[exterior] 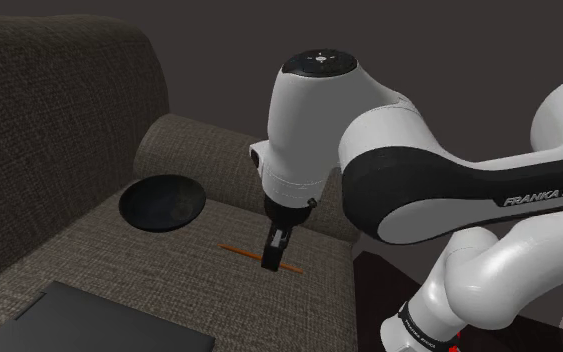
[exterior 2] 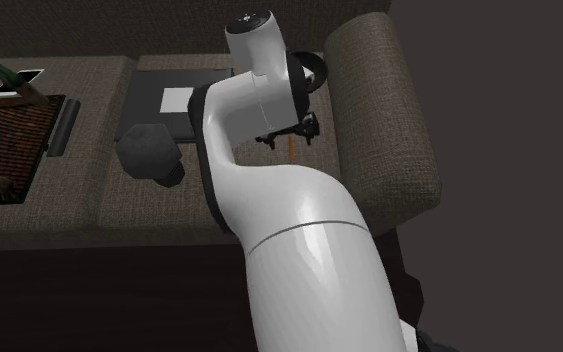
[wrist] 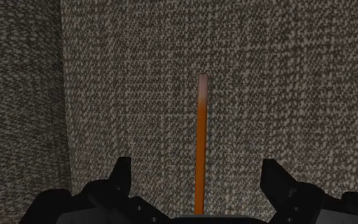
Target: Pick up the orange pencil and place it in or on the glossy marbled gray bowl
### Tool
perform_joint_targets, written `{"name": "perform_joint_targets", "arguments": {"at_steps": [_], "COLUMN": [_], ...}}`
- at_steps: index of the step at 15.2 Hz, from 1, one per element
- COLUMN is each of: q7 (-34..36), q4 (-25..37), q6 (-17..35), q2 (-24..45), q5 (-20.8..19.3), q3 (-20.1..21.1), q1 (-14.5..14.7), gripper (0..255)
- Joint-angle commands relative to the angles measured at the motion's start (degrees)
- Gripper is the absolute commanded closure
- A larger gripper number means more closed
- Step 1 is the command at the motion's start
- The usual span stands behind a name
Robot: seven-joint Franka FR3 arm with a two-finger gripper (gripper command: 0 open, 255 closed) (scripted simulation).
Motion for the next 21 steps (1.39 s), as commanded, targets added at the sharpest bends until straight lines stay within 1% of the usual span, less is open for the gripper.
{"name": "perform_joint_targets", "arguments": {"at_steps": [1,8,15,16,21], "q7": [0.9,1.2,1.2,1.2,1.2], "q4": [-0.4,-4.8,-4.8,-4.8,-4.8], "q6": [1.5,6.7,6.7,6.7,6.7], "q2": [1.1,2.0,2.0,2.0,2.0], "q5": [-0.8,-1.2,-1.2,-1.2,-1.2], "q3": [1.5,1.9,1.9,1.9,1.9], "q1": [0.2,-0.1,-0.1,-0.1,-0.1], "gripper": [0,0,0,255,255]}}
